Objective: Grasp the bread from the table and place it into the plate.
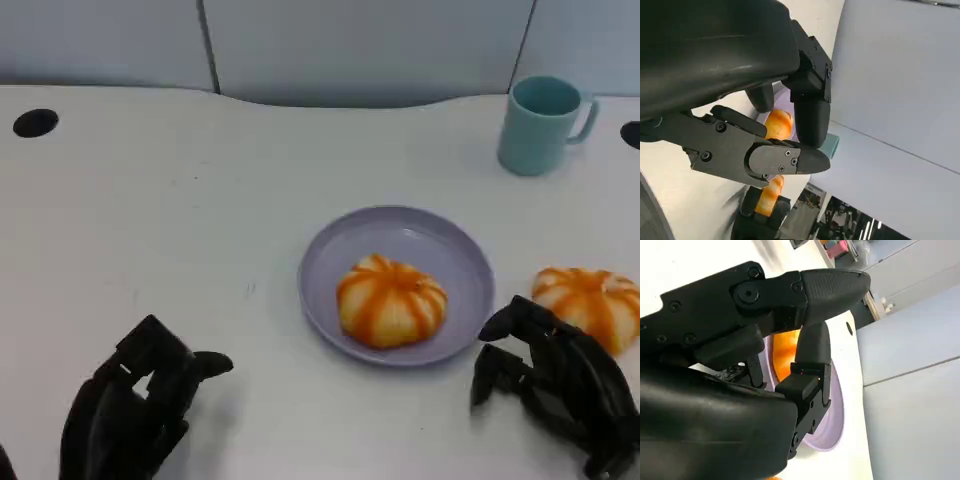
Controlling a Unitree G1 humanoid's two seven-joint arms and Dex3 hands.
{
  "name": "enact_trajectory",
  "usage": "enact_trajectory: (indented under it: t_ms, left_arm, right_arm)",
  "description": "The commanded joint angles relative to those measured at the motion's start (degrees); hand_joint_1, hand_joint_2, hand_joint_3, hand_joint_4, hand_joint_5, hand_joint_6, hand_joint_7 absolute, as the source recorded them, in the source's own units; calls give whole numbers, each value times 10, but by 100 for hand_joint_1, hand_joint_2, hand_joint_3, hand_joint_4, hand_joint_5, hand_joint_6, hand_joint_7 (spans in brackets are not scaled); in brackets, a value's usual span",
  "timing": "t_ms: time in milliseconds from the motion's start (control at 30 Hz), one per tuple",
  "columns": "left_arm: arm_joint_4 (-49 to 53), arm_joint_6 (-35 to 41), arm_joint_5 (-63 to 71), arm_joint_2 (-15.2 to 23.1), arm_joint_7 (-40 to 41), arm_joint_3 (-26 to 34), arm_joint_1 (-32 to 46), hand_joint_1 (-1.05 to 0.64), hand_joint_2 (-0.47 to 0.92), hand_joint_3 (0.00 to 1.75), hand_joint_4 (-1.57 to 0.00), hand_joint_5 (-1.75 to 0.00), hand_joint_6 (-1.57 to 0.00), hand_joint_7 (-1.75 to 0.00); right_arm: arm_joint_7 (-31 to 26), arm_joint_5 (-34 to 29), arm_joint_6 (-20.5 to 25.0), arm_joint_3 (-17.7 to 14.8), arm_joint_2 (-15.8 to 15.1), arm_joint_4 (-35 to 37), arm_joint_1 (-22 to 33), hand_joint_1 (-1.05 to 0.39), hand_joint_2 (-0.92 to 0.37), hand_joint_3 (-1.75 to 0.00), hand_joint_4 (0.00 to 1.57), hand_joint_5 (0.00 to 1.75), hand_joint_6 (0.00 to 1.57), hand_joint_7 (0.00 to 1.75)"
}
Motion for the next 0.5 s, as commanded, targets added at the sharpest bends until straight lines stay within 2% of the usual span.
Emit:
enact_trajectory:
  t_ms: [33,233,500]
  left_arm:
    - [5,9,-2,4,-6,9,-8,-49,92,27,-77,-175,-51,-175]
    - [13,8,-1,2,-10,11,-13,-49,92,28,-77,-175,-51,-175]
    - [18,13,-2,3,-12,15,-16,-49,92,28,-76,-175,-50,-175]
  right_arm:
    - [-15,-18,12,7,-10,8,12,-55,-92,-31,70,171,57,142]
    - [-35,-30,29,16,-16,-16,18,-53,-92,-30,69,169,56,135]
    - [-38,-31,25,17,-15,-14,17,-54,-92,-30,70,170,57,135]
